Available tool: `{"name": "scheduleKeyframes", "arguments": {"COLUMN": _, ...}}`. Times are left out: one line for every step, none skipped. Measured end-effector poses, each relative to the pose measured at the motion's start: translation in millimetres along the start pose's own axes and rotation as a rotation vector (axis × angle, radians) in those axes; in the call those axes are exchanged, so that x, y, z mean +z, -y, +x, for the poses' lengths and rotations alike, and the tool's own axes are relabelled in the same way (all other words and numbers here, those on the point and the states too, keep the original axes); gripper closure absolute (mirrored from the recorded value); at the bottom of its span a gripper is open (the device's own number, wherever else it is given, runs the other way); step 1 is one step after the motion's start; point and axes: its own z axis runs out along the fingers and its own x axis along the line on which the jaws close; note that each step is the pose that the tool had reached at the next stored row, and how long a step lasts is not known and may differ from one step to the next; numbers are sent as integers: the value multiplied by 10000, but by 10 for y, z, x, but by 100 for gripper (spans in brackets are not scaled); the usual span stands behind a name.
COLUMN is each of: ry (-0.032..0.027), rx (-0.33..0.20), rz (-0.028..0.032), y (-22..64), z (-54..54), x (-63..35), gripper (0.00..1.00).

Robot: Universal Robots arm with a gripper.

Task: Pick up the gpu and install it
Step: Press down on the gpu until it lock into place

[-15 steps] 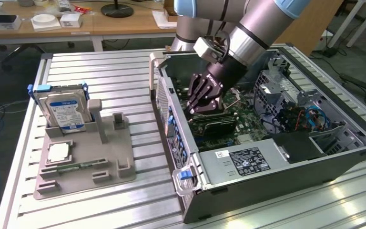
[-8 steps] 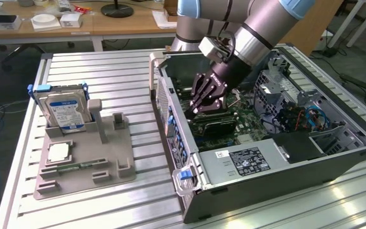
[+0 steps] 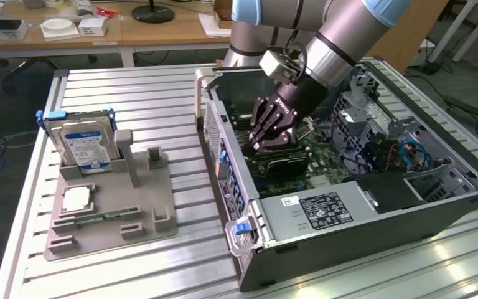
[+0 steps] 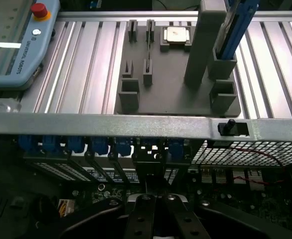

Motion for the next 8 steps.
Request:
{"name": "scheduleKeyframes", "arguments": {"ry": 3, "rx": 1, "rz": 112, "y": -7, "z": -1, "x": 6, "gripper": 90}}
{"name": "scheduleKeyframes", "arguments": {"ry": 4, "rx": 5, "rz": 248, "y": -13, "z": -1, "x": 9, "gripper": 90}}
{"name": "scheduleKeyframes", "arguments": {"ry": 6, "rx": 10, "rz": 414, "y": -16, "z": -1, "x": 11, "gripper": 90}}
{"name": "scheduleKeyframes", "arguments": {"ry": 8, "rx": 16, "rz": 599, "y": -19, "z": -1, "x": 13, "gripper": 90}}
{"name": "scheduleKeyframes", "arguments": {"ry": 10, "rx": 21, "rz": 761, "y": -24, "z": -1, "x": 15, "gripper": 90}}
{"name": "scheduleKeyframes", "arguments": {"ry": 11, "rx": 27, "rz": 906, "y": -29, "z": -1, "x": 19, "gripper": 90}}
{"name": "scheduleKeyframes", "arguments": {"ry": 12, "rx": 29, "rz": 956, "y": -30, "z": -2, "x": 20, "gripper": 90}}
{"name": "scheduleKeyframes", "arguments": {"ry": 12, "rx": 28, "rz": 956, "y": -30, "z": -2, "x": 20, "gripper": 90}}
